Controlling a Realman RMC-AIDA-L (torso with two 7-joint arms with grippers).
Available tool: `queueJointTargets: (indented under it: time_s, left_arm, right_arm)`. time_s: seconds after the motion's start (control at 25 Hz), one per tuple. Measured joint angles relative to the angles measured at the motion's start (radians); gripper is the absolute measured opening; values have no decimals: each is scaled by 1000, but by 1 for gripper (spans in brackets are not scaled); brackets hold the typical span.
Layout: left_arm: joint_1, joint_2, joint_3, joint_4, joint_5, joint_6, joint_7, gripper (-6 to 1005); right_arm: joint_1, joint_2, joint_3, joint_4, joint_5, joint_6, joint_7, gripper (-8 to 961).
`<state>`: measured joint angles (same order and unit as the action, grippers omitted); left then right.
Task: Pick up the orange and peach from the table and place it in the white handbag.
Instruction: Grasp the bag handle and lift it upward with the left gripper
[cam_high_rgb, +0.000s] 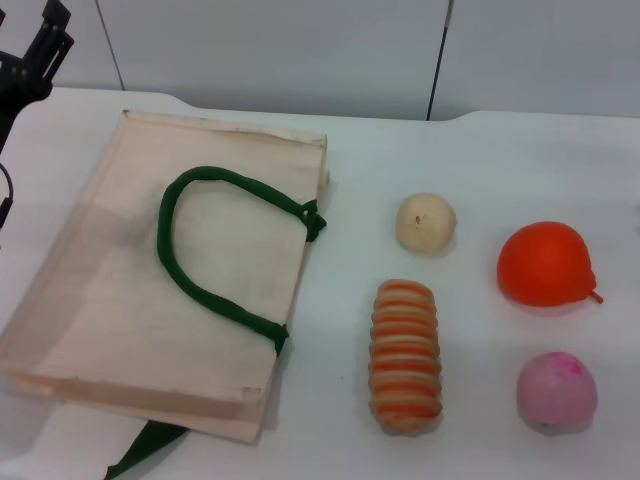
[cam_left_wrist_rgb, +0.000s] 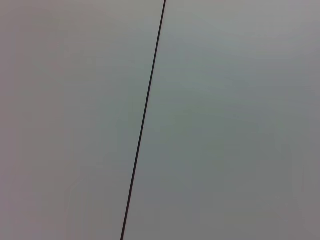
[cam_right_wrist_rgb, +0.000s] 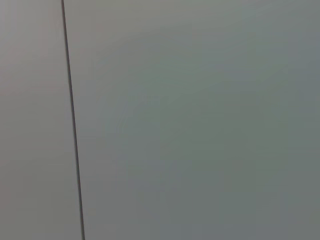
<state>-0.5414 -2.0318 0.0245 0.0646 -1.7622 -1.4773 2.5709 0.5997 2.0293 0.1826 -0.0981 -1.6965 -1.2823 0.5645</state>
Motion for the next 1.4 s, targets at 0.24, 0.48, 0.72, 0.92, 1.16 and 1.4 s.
queueJointTargets:
  time_s: [0.24,0.48,0.72,0.92,1.16,1.4]
  left_arm:
    - [0,1,0,0,0,2,0,858]
    - [0,2,0,0,0,7,1,857]
    - [-3,6,8,2,10,18,-22,857]
    - [-24,25,22,54,113,72,-269,857]
    - [-61,29,31,267,374,151,-847,857]
    - [-91,29,146,472,621,135,-1307,857]
  right_arm:
    - [0,0,0,0,0,0,0,759]
    - [0,0,0,0,0,0,0,759]
    - [1,0,0,0,0,0,3,759]
    - [1,-2,-9,-1,-8,-23,44,760]
    - [7,-10,-62,-80,-84,-89,210,760]
    - [9,-11,-65,-161,-142,-146,270,760]
